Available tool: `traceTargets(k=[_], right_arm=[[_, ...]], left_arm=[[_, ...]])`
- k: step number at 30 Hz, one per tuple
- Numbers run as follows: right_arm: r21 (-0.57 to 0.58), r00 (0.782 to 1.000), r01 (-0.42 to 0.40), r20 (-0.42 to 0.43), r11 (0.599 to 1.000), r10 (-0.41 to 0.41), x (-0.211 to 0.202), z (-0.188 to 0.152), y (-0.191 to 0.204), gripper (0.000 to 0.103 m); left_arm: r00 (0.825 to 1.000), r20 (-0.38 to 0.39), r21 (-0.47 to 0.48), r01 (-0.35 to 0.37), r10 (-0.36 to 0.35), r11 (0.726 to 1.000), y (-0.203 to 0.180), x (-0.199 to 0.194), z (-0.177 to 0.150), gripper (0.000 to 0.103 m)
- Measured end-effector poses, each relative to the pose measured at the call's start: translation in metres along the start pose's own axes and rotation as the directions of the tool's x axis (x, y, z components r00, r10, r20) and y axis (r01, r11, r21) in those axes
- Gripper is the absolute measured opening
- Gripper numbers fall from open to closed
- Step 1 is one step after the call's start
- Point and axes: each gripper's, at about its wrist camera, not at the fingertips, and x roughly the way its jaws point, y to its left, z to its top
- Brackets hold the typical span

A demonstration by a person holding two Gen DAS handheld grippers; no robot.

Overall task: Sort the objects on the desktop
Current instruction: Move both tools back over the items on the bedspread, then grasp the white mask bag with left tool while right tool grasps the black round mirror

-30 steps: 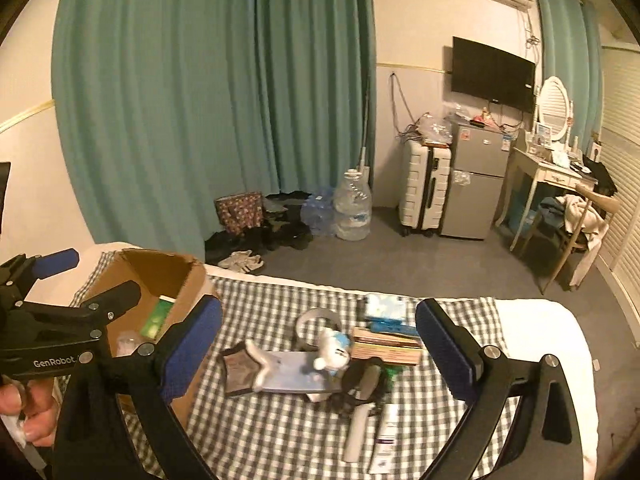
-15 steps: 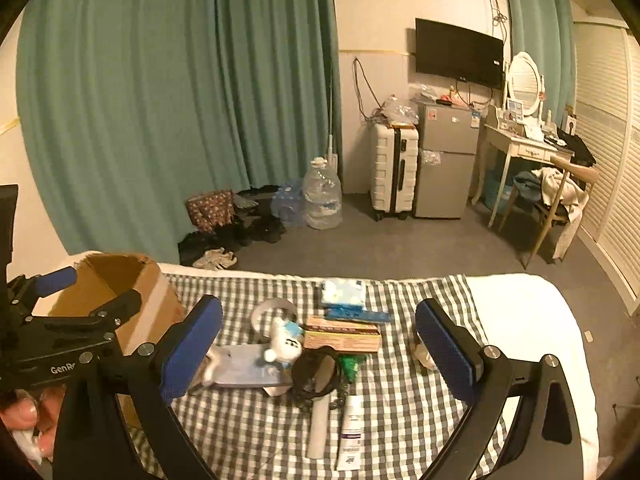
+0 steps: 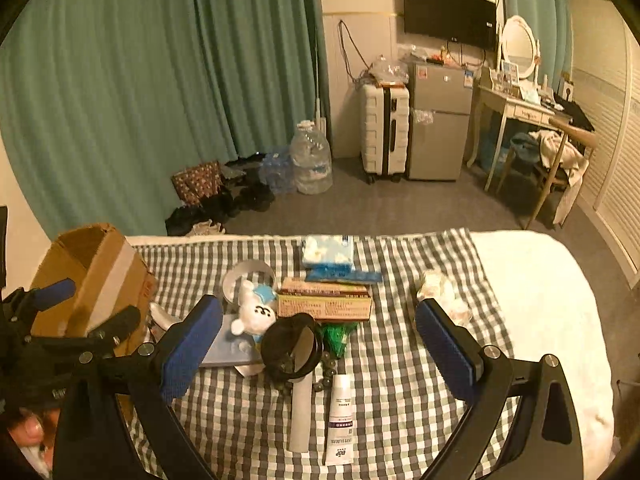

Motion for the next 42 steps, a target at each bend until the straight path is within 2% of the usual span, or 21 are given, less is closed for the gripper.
traceTargets(k=[5,11,14,22,26,28,29,31,32,35,36,37,40,42], right_arm=[[0.012,0.999,0.005,-0.039,1.0,-0.004,0.021,-0.009,-0.005,0.097],[0.0,0.996,0.011,-0.088,1.0,-0.011,0.044,-0.017,-0.006,0.093],[0.006,0.993,0.009,-0.116,1.0,-0.008,0.058,-0.022,-0.008,0.093],[-0.012,0.978,0.011,-0.208,1.0,-0.013,0.095,-0.038,-0.005,0.076],[-0.013,0.971,0.005,-0.239,1.0,-0.008,0.108,-0.044,-0.002,0.076],[-0.01,0.968,0.006,-0.251,1.0,-0.008,0.113,-0.045,-0.002,0.074],[-0.012,0.967,0.007,-0.256,1.0,-0.01,0.115,-0.046,-0.002,0.069],[-0.023,0.961,0.006,-0.276,1.0,-0.012,0.121,-0.048,0.001,0.062],[-0.028,0.959,0.004,-0.285,1.0,-0.012,0.123,-0.049,0.002,0.059],[-0.032,0.954,-0.006,-0.301,0.999,-0.004,0.128,-0.052,0.005,0.05],[-0.033,0.954,-0.009,-0.301,0.999,-0.001,0.128,-0.053,0.006,0.048],[-0.036,0.954,-0.011,-0.3,0.999,0.0,0.128,-0.053,0.007,0.041],[-0.051,0.952,-0.032,-0.306,0.998,0.015,0.127,-0.053,0.014,0.02],[-0.061,0.953,-0.041,-0.302,0.997,0.02,0.124,-0.054,0.017,0.015]], left_arm=[[0.999,-0.028,-0.006,0.016,-0.016,1.0,-0.004,0.017,-0.009,0.103],[1.0,-0.03,-0.05,0.005,-0.007,0.999,0.005,0.038,-0.017,0.103],[0.998,-0.057,-0.056,-0.003,-0.001,0.998,0.01,0.053,-0.021,0.103],[0.99,-0.141,-0.064,-0.013,0.004,0.998,0.016,0.089,-0.037,0.103],[0.984,-0.176,-0.061,-0.023,0.012,0.998,0.02,0.101,-0.042,0.101],[0.984,-0.178,-0.059,-0.021,0.01,0.998,0.021,0.102,-0.044,0.096],[0.984,-0.179,-0.06,-0.015,0.005,0.998,0.022,0.102,-0.045,0.094],[0.983,-0.183,-0.059,-0.008,-0.003,0.998,0.023,0.103,-0.046,0.082],[0.983,-0.184,-0.06,-0.001,-0.01,0.998,0.024,0.103,-0.047,0.079],[0.982,-0.19,-0.063,0.002,-0.014,0.998,0.026,0.103,-0.048,0.059],[0.982,-0.19,-0.063,0.003,-0.015,0.998,0.027,0.102,-0.048,0.046],[0.981,-0.192,-0.058,0.001,-0.012,0.998,0.027,0.102,-0.049,0.04],[0.983,-0.182,-0.045,-0.004,-0.004,0.999,0.027,0.097,-0.048,0.029],[0.985,-0.174,-0.042,-0.005,-0.002,0.999,0.027,0.094,-0.046,0.023]])
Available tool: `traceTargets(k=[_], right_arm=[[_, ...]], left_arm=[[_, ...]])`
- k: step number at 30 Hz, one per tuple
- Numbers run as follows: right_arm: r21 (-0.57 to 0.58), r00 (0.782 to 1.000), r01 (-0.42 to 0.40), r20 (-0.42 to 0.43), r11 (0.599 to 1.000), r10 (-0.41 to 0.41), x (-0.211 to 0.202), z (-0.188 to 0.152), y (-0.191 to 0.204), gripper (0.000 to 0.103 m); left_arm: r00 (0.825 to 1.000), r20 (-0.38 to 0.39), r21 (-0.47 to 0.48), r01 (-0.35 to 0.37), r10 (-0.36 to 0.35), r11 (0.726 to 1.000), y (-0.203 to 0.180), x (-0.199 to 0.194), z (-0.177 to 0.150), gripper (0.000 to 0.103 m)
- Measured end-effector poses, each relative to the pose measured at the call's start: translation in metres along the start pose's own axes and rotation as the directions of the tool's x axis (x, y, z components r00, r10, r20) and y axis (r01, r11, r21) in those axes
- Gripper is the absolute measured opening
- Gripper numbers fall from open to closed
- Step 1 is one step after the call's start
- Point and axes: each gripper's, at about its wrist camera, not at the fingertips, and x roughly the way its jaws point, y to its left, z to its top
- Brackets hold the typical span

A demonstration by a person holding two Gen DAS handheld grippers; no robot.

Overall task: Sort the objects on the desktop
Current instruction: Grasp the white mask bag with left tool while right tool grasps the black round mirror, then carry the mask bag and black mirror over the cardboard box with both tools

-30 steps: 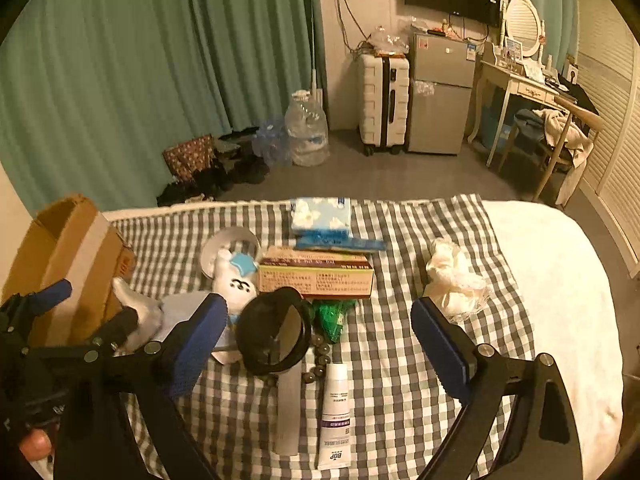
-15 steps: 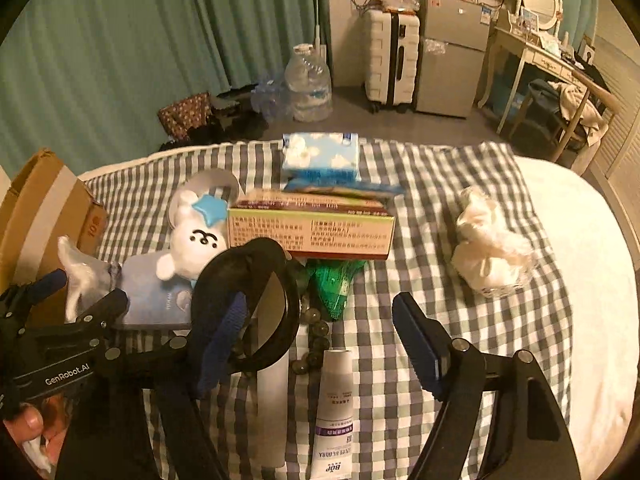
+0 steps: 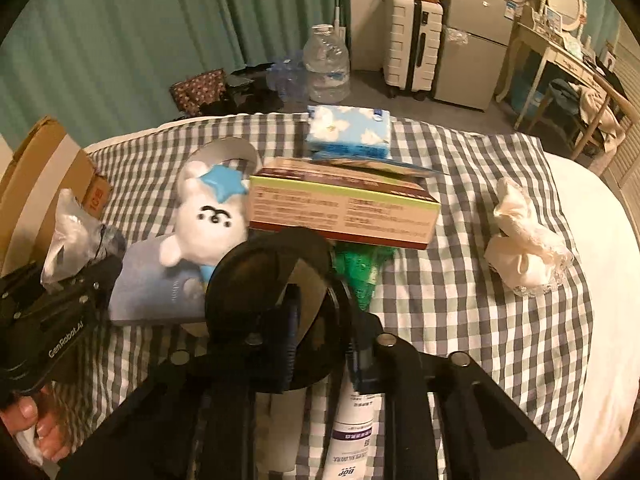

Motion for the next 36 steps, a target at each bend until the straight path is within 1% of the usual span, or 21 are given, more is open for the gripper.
traceTargets(k=[2,5,10,16,19,28,36], right_arm=[[-0.002,1.0,-0.001,0.007,1.0,0.001,-0.004,-0.001,0.002,0.01],[-0.003,1.0,-0.01,0.012,1.0,0.01,-0.01,-0.002,0.003,0.008],[0.016,1.0,-0.017,0.02,1.0,0.017,-0.021,-0.001,-0.002,0.008],[0.025,0.999,-0.009,0.046,1.0,0.007,-0.039,-0.003,-0.008,0.008],[0.03,0.998,-0.008,0.067,1.0,0.006,-0.051,-0.004,-0.009,0.008],[0.027,0.988,-0.007,0.152,1.0,0.003,-0.099,-0.005,-0.007,0.008],[0.01,0.972,-0.015,0.237,1.0,0.012,-0.143,-0.004,-0.001,0.008]], left_arm=[[1.0,0.011,0.008,0.005,-0.005,1.0,-0.002,-0.004,0.004,0.02],[0.999,0.033,0.018,0.008,-0.009,1.0,-0.005,-0.013,0.009,0.018],[0.998,0.067,0.024,0.01,-0.011,1.0,-0.008,-0.029,0.013,0.018],[0.99,0.138,0.03,0.026,-0.03,0.999,-0.011,-0.058,0.02,0.018],[0.987,0.152,0.028,0.051,-0.055,0.998,-0.012,-0.07,0.023,0.018],[0.968,0.238,0.035,0.068,-0.075,0.997,-0.015,-0.121,0.026,0.018],[0.946,0.305,0.063,0.091,-0.106,0.994,-0.024,-0.172,0.028,0.018]])
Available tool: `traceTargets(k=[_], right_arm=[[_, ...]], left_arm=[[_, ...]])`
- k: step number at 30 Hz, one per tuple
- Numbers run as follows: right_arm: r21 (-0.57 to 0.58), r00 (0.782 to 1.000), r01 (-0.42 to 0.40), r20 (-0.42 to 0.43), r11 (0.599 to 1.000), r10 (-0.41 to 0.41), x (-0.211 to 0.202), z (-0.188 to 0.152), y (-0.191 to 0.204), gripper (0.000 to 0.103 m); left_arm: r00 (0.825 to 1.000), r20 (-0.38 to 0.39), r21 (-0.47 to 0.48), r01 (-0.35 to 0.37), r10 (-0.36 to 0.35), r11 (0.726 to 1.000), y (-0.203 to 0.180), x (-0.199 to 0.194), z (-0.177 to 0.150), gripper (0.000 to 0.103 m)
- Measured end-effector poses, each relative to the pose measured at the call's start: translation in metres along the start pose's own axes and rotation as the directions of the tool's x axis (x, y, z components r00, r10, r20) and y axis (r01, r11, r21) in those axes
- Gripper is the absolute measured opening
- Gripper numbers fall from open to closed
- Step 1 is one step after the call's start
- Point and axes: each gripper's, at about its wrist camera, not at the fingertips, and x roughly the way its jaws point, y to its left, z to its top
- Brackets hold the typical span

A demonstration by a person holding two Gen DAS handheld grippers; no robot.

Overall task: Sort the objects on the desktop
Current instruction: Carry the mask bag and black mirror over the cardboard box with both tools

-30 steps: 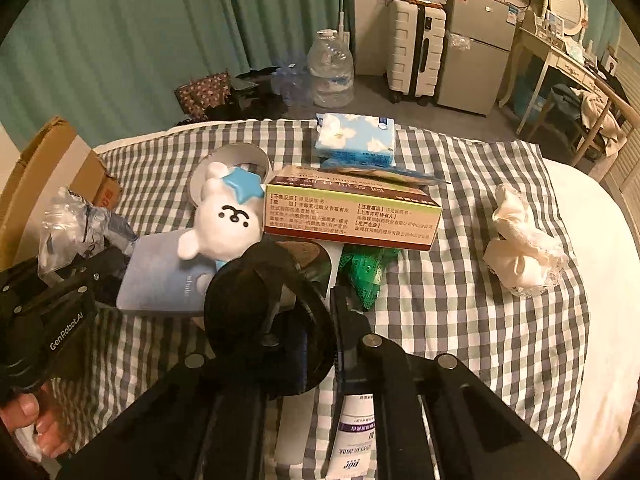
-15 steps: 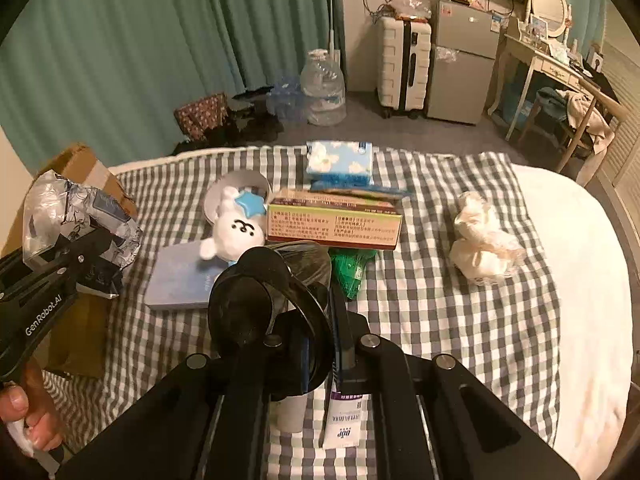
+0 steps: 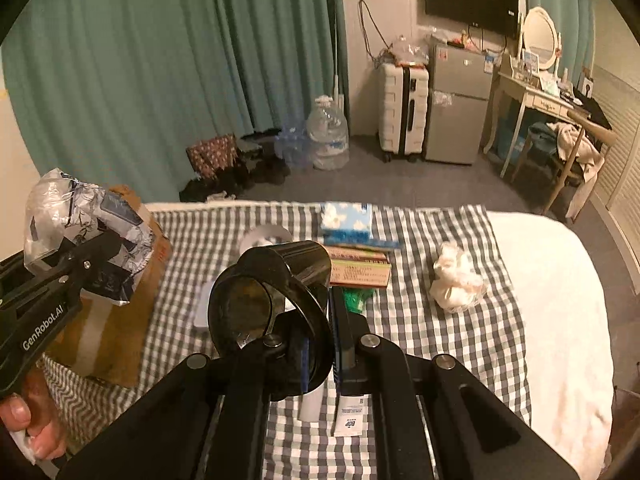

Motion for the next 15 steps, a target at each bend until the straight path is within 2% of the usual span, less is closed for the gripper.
traceTargets(k=[6,15], right_arm=[[0.007,0.999,0.007,0.044,1.0,-0.007,-0.029,0.005,0.001,0.008],[0.002,0.993,0.003,0.122,1.0,-0.003,-0.069,0.019,0.01,0.008]], left_arm=[[0.999,0.039,0.022,0.013,-0.014,1.0,-0.007,-0.026,0.008,0.018],[0.996,0.092,-0.004,-0.005,0.006,1.0,0.013,-0.067,0.022,0.018]])
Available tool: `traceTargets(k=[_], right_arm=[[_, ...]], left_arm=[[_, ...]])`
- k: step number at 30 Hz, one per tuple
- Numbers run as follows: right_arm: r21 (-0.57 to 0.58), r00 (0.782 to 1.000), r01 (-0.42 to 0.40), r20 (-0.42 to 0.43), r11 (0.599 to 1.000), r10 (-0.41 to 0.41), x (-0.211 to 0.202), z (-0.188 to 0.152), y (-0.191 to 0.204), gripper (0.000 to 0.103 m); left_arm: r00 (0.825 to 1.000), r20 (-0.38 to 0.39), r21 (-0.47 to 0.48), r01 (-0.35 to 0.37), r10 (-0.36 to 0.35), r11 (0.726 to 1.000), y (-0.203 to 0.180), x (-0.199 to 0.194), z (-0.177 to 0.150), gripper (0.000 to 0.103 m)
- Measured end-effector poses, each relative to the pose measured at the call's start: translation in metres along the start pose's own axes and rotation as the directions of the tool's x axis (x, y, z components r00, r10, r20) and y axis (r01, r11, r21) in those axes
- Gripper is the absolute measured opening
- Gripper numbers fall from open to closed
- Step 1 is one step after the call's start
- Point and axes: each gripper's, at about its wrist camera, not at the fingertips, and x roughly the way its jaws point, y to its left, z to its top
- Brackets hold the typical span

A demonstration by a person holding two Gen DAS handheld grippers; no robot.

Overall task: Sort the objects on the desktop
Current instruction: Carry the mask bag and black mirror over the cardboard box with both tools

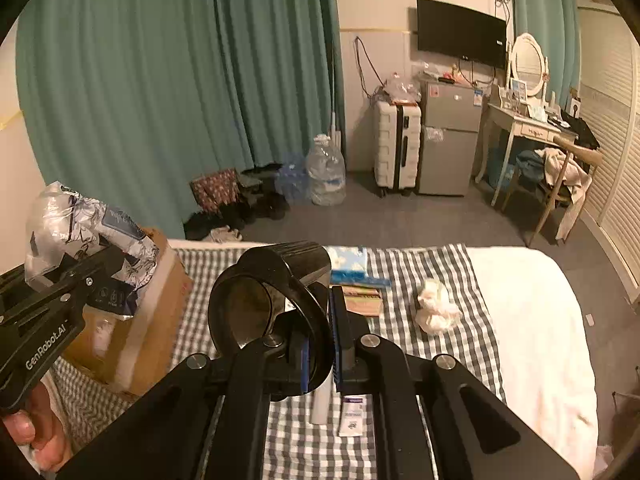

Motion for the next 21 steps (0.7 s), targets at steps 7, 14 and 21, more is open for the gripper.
traceTargets(k=[7,14,21], right_arm=[[-0.041,0.998,-0.047,0.041,0.998,0.049,-0.014,0.009,0.033,0.008],[-0.067,0.995,-0.082,0.047,0.994,0.085,-0.012,0.013,0.061,0.008],[-0.092,0.991,-0.127,0.04,0.988,0.131,-0.002,0.019,0.093,0.008]], left_arm=[[0.999,0.008,0.003,-0.043,0.043,0.999,0.024,-0.013,-0.001,0.018],[0.996,-0.008,-0.055,-0.087,0.087,0.995,0.07,-0.017,0.001,0.018],[0.989,-0.021,-0.09,-0.146,0.144,0.985,0.112,-0.019,-0.005,0.018]])
